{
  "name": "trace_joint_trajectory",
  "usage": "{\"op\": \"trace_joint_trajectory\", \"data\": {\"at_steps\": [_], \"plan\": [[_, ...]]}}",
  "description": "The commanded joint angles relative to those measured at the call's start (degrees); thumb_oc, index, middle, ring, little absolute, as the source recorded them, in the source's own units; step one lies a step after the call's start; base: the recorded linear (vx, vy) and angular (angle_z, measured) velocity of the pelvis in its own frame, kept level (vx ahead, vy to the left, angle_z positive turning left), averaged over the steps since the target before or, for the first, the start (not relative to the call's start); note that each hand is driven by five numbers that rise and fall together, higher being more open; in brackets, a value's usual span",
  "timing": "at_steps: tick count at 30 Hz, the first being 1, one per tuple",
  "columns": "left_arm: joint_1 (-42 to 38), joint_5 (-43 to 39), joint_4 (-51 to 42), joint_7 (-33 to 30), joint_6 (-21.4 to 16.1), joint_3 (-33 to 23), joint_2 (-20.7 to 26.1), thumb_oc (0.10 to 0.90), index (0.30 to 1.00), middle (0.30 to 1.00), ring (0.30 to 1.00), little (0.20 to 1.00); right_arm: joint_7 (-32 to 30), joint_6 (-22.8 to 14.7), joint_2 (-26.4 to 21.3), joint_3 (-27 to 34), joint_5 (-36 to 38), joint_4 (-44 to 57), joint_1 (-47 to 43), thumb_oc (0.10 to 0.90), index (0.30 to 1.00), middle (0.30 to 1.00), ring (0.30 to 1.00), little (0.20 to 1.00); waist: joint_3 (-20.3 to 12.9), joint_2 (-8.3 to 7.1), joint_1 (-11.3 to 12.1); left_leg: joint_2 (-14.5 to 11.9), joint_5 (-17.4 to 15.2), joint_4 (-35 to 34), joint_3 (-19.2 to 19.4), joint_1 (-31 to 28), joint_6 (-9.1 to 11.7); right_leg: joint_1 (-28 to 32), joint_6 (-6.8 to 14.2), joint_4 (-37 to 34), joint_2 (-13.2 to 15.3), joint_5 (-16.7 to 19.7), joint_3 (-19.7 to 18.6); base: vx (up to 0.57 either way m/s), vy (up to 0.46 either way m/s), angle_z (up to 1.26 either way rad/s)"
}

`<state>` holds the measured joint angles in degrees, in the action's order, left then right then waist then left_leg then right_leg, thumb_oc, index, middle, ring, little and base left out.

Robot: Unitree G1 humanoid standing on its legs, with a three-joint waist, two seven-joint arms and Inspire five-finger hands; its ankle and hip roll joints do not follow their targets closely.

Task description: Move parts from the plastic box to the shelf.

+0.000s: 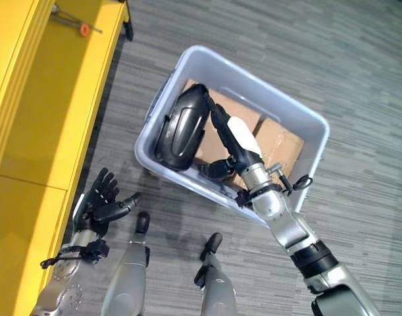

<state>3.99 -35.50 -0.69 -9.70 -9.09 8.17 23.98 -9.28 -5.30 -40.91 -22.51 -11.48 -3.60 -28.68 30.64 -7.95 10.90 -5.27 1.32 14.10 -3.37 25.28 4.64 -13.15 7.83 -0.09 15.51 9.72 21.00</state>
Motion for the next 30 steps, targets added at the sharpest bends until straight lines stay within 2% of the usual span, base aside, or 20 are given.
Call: {"op": "trace_joint_trajectory", "data": {"at_steps": [1,4,8,9,10,11,12,13,16,24,30], "plan": [[2.73,2.13,-7.42,-0.11,-5.87,-1.97,3.34,0.9,1.0,1.0,1.0,1.0,-4.32,-2.35,-6.17,1.57,-7.34,3.96,-6.97,0.9,1.0,1.0,1.0,1.0,-0.85,-0.04,0.45,0.03,0.09,-3.36,-0.04,-1.76,-2.15,3.54,4.7,7.91,7.01,-2.2,-0.42,-0.04,-0.014,0.12],[2.39,2.5,-7.18,-0.29,-6.23,-1.54,3.64,0.9,1.0,1.0,1.0,1.0,-4.63,-1.91,-10.63,-0.25,-12.1,2.79,-9.46,0.9,1.0,1.0,1.0,1.0,-0.84,0.6,0.45,-0.37,0.01,-2.91,-0.39,0.1,-1.83,1.55,4.48,8.9,6.73,-3.09,-0.08,-0.02,-0.023,0.09],[1.57,3.01,-7.13,-0.55,-6.46,-1.05,4.03,0.9,1.0,1.0,1.0,1.0,-5.07,-1.12,-13.84,-2.91,-15.72,0.99,-13.55,0.9,1.0,1.0,1.0,1.0,-0.84,1.02,0.34,-0.4,0.3,-2.42,-0.79,2.42,-1.57,-0.86,4.27,9.87,6.55,-3.65,-0.1,-0.02,-0.005,0.0],[1.25,3.45,-7.22,-0.61,-6.57,-0.98,4.46,0.9,1.0,1.0,1.0,1.0,-5.07,-0.68,-16.69,-4.35,-18.79,0.78,-15.84,0.9,1.0,1.0,1.0,1.0,-0.84,0.99,0.26,-0.46,0.48,-2.5,-1.03,3.3,-1.45,-1.91,4.17,10.18,6.46,-3.94,-0.19,-0.03,-0.001,0.0],[1.08,3.46,-7.21,-0.62,-6.58,-1.02,4.42,0.9,1.0,1.0,1.0,1.0,-5.09,-0.69,-16.74,-4.39,-18.79,0.72,-16.06,0.9,1.0,1.0,1.0,1.0,-0.84,0.98,0.14,-0.34,0.85,-2.58,-1.08,3.62,-1.53,-2.17,4.12,10.08,6.54,-3.67,-0.14,-0.03,-0.022,0.0],[1.0,4.27,-7.39,-0.83,-6.71,-0.92,4.75,0.9,1.0,1.0,1.0,1.0,-5.45,-0.18,-19.24,-5.54,-22.41,1.36,-17.65,0.9,1.0,1.0,1.0,1.0,-0.84,0.74,0.11,-0.47,0.64,-2.75,-1.19,3.9,-1.44,-2.98,4.15,10.57,6.49,-3.89,-0.28,0.0,0.0,0.0],[0.97,4.3,-7.39,-0.84,-6.7,-0.95,4.67,0.9,1.0,1.0,1.0,1.0,-5.47,-0.17,-19.26,-5.68,-22.42,1.31,-17.81,0.9,1.0,1.0,1.0,1.0,-0.84,0.78,0.06,-0.46,0.65,-2.73,-1.18,3.95,-1.45,-3.07,4.15,10.63,6.51,-3.91,-0.3,-0.01,-0.033,0.03],[0.67,5.61,-7.36,-0.95,-6.59,-0.79,5.11,0.9,1.0,1.0,1.0,1.0,-5.3,-0.08,-22.4,-7.69,-26.01,1.82,-20.26,0.9,1.0,1.0,1.0,1.0,-0.84,0.72,-0.17,-0.39,0.79,-2.73,-1.37,4.96,-1.42,-4.07,4.11,11.16,6.62,-4.1,-0.2,-0.01,-0.018,0.04],[0.42,5.87,-7.68,-1.07,-6.69,-0.73,5.41,0.9,1.0,1.0,1.0,1.0,-4.79,0.12,-25.41,-10.44,-29.08,2.33,-23.34,0.9,1.0,1.0,1.0,1.0,-0.84,0.6,-0.21,-0.31,0.98,-2.73,-1.61,5.97,-1.36,-5.16,4.01,11.56,6.68,-4.21,-0.14,-0.01,-0.008,0.01],[-0.79,6.05,-6.7,-1.55,-6.92,-0.76,5.43,0.9,1.0,1.0,1.0,1.0,-3.82,0.16,-29.2,-15.9,-33.51,2.77,-28.74,0.9,1.0,1.0,1.0,1.0,-0.84,0.35,-0.76,-0.3,1.18,-2.82,-1.97,7.34,-1.26,-6.56,3.97,11.98,6.58,-4.48,0.15,0.0,-0.005,0.02],[-1.29,6.28,-6.14,-1.67,-6.84,-0.53,5.58,0.9,1.0,1.0,1.0,1.0,-2.27,-0.35,-32.24,-24.08,-37.88,1.52,-34.79,0.9,1.0,1.0,1.0,1.0,-0.84,-0.04,-0.81,-0.26,1.1,-2.28,-2.4,9.07,-1.02,-7.73,3.8,12.38,6.41,-4.95,0.29,0.0,-0.013,0.02]]}}
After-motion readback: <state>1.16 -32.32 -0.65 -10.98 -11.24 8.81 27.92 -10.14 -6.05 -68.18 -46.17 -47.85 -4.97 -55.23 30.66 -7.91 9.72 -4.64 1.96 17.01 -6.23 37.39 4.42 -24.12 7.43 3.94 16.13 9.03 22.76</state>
